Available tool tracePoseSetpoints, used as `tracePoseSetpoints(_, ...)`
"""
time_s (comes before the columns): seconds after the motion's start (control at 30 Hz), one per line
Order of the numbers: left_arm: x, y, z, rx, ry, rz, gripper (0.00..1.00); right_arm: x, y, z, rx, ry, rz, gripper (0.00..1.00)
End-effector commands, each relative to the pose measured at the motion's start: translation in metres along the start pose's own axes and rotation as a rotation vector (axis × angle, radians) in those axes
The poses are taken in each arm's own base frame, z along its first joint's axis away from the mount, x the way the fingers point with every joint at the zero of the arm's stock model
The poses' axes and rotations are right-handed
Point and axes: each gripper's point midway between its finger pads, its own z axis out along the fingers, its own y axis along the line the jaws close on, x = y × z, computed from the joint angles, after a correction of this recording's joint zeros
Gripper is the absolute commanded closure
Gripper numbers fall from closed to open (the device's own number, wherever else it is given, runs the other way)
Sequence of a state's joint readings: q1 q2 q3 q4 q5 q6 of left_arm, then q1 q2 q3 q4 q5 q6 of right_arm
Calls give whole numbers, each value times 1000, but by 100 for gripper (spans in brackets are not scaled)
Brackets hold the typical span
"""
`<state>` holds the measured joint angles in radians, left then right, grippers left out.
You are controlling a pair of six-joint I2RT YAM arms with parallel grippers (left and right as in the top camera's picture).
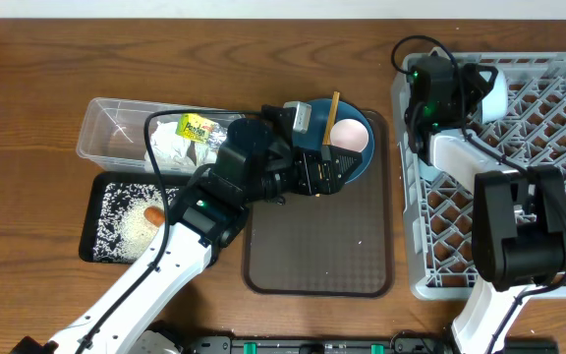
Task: Sort waste into correct bins and load items into the dishwasher rack
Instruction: 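Lower the bowl upside down into the rack's back corner and release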
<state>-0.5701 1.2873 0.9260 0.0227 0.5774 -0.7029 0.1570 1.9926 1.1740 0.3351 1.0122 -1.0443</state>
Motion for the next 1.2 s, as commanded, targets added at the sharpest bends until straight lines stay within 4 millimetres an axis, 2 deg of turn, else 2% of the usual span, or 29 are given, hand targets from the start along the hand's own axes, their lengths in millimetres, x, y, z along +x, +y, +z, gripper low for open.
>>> tracePoseSetpoints(0.0, -4, -8, -3, 21, -7, 20, 0, -12, 9, -15, -5, -33, 0, 41)
tracePoseSetpoints(0.13, -4, -8, -3, 21, -7, 20, 0, -27, 7, -31, -8, -84, 4, 33)
tracePoseSetpoints(0.3, -4, -8, -3, 21, -7, 20, 0, -41, -11, -54, -30, -161, 65, 30)
tracePoseSetpoints(0.43, -4, -8, -3, 21, -7, 20, 0, -33, -25, -61, -159, -218, 202, 30)
tracePoseSetpoints(0.53, -4, -8, -3, 21, -7, 20, 0, -18, -35, -59, -327, -257, 375, 32)
tracePoseSetpoints(0.63, -4, -8, -3, 21, -7, 20, 0, 5, -52, -49, -504, -271, 643, 40)
tracePoseSetpoints(0.7, -4, -8, -3, 21, -7, 20, 0, 17, -60, -42, -667, -311, 819, 57)
tracePoseSetpoints(0.83, -4, -8, -3, 21, -7, 20, 0, 48, -71, -16, -868, -323, 1088, 99)
tracePoseSetpoints(0.93, -4, -8, -3, 21, -7, 20, 0, 83, -67, 17, -912, -224, 1278, 99)
tracePoseSetpoints(1.0, -4, -8, -3, 21, -7, 20, 0, 94, -57, 31, -960, -206, 1324, 99)
tracePoseSetpoints(1.17, -4, -8, -3, 21, -7, 19, 0, 88, -27, 38, -1146, -252, 1363, 99)
